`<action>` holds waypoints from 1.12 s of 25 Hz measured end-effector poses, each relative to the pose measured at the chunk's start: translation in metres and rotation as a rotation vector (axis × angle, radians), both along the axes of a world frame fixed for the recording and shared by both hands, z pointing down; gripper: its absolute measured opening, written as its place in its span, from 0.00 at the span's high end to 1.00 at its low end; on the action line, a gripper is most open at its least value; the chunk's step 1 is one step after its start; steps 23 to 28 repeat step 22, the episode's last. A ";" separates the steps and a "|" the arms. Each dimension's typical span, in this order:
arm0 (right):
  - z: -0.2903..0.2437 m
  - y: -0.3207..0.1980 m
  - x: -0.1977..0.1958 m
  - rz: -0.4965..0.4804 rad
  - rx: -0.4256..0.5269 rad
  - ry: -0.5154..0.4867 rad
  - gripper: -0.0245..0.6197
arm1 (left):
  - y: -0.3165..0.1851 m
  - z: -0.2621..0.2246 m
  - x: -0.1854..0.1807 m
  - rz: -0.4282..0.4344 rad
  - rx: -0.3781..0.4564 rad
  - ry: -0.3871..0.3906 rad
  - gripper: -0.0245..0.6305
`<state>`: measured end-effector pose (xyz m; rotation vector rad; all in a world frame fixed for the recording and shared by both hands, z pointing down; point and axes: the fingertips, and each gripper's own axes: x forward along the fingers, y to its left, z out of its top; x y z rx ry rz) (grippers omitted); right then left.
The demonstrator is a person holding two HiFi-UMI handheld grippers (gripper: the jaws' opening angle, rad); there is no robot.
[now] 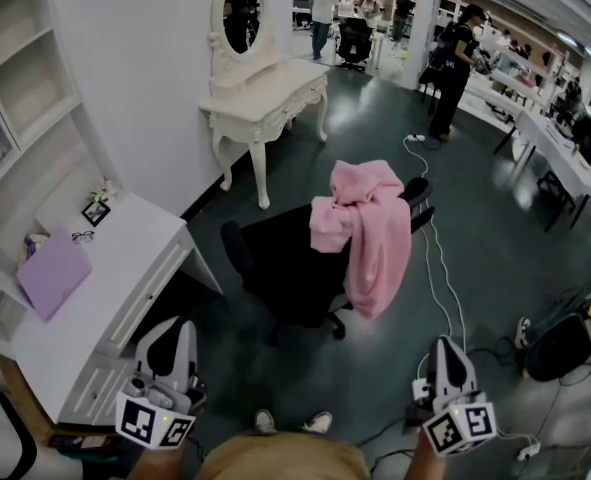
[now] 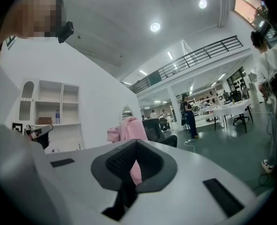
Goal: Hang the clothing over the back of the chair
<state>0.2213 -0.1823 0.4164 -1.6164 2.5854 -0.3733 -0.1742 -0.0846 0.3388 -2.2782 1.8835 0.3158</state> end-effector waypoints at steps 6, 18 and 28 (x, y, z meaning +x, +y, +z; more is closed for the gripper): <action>-0.003 -0.001 -0.001 -0.005 0.008 -0.010 0.96 | -0.002 0.003 0.002 0.001 -0.008 0.005 0.96; -0.015 -0.007 0.005 0.007 0.053 0.012 0.96 | -0.020 0.016 0.008 0.018 -0.027 0.018 0.96; -0.019 -0.009 0.004 0.007 0.059 -0.003 0.96 | -0.025 0.023 0.006 0.012 -0.045 0.023 0.96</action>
